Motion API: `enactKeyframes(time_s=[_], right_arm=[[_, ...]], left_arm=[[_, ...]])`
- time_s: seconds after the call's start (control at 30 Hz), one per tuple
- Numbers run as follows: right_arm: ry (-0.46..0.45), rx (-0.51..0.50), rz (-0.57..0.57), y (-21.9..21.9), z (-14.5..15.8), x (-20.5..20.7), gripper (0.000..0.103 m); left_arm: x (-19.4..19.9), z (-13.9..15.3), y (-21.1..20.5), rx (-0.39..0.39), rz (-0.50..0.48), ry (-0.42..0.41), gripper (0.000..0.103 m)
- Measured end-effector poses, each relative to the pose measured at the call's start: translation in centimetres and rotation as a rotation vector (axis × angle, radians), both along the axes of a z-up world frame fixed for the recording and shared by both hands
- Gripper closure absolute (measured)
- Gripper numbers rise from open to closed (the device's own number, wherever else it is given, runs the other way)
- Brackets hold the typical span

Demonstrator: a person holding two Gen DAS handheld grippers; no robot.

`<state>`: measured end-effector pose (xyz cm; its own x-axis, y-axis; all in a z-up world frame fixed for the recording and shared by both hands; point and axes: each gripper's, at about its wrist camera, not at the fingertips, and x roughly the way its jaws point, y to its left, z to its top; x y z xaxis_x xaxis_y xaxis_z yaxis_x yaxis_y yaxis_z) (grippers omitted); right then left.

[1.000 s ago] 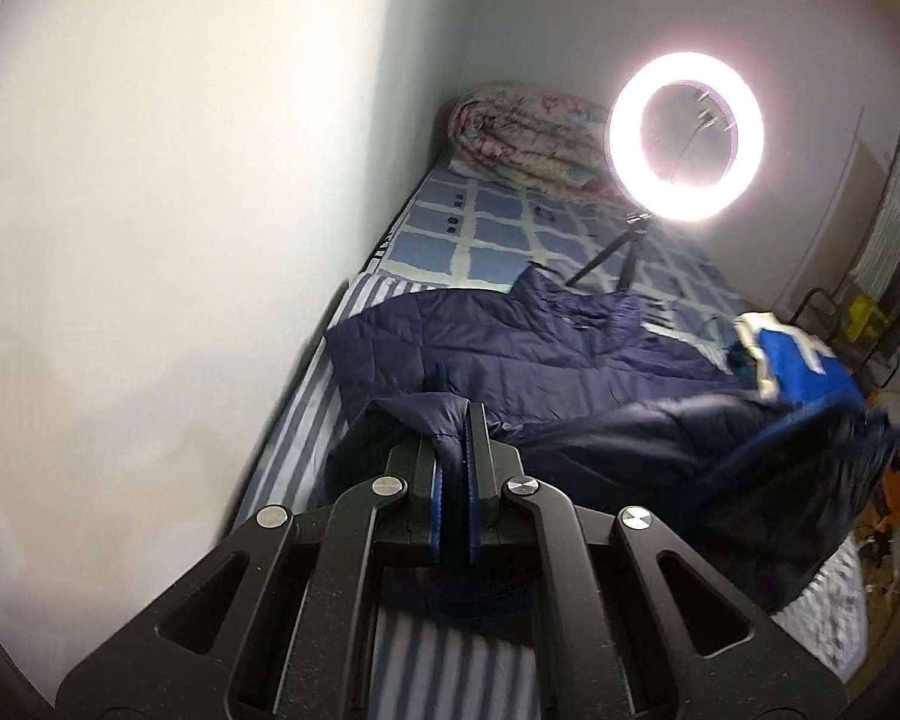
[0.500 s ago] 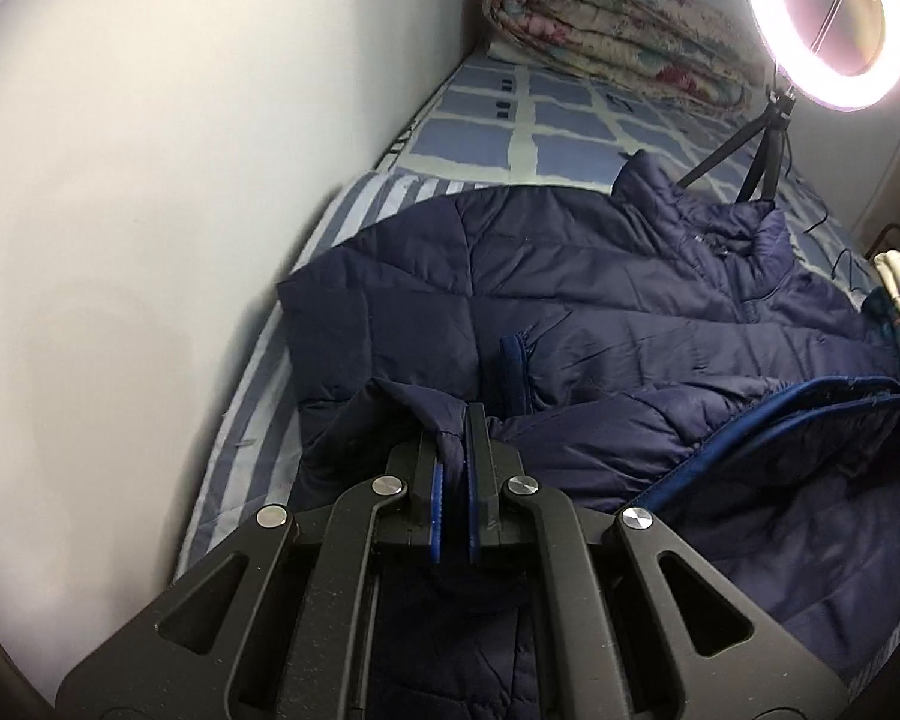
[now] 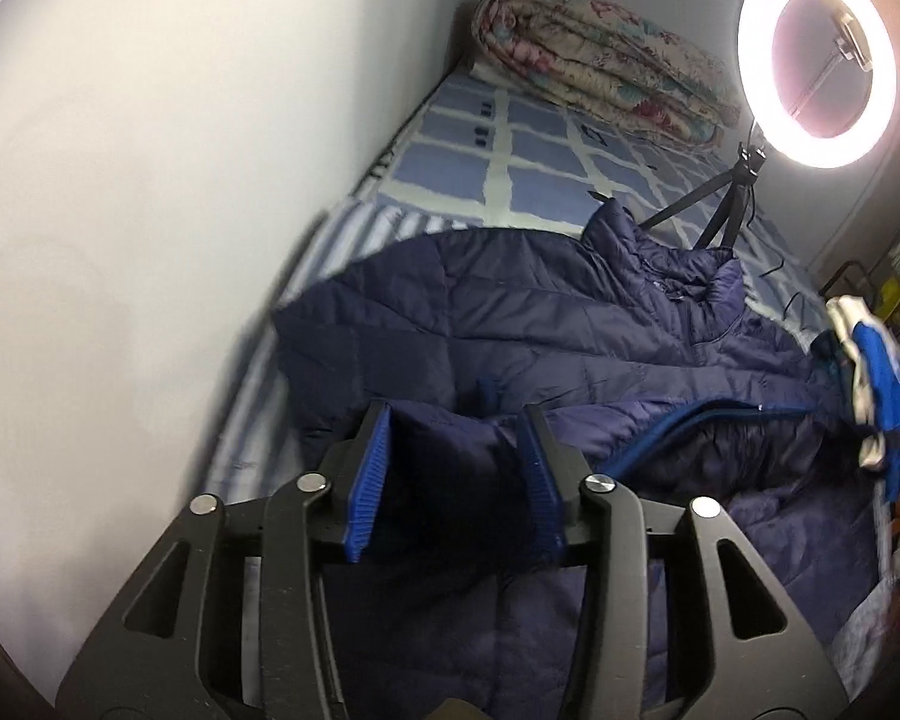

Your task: Fold large clothes

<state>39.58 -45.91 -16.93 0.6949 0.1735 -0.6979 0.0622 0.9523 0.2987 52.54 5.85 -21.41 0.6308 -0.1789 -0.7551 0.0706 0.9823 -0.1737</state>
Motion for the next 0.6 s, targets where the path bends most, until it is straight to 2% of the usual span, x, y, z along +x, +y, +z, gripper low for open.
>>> enactKeyframes(time_s=[0.1,0.17,0.2,0.3,0.4,0.47,0.53,0.57,0.6], right_arm=[[-0.037,0.030,-0.016,-1.6,0.6,-2.0,0.054],[-0.011,0.025,-0.019,-2.2,0.0,-3.3,0.054],[0.012,0.007,-0.015,-2.3,-0.7,-3.7,0.054],[0.078,-0.045,0.010,-1.7,-2.9,-4.1,0.054],[0.119,-0.011,0.025,-1.2,-4.6,-3.7,0.054],[0.133,0.012,0.028,-1.0,-5.4,-3.1,0.054],[0.140,0.009,0.033,-0.4,-5.7,-2.4,0.054],[0.139,0.007,0.042,-0.2,-5.7,-2.2,0.054],[0.140,0.003,0.055,0.0,-5.5,-2.0,0.055]], left_arm=[[-1.3,0.6,1.8,-0.001,0.021,-0.044,0.048],[-2.2,0.5,3.5,-0.037,0.040,-0.053,0.048],[-2.4,0.1,3.8,-0.028,0.040,-0.048,0.048],[-2.0,-2.3,3.8,0.063,0.024,0.022,0.048],[-0.8,-4.7,3.6,0.062,0.002,0.104,0.048],[-0.2,-5.4,3.1,0.083,0.007,0.110,0.048],[0.4,-5.8,2.5,0.110,0.007,0.116,0.052],[0.6,-6.0,2.1,0.124,-0.002,0.120,0.061],[0.7,-5.9,1.7,0.149,-0.009,0.115,0.063]])
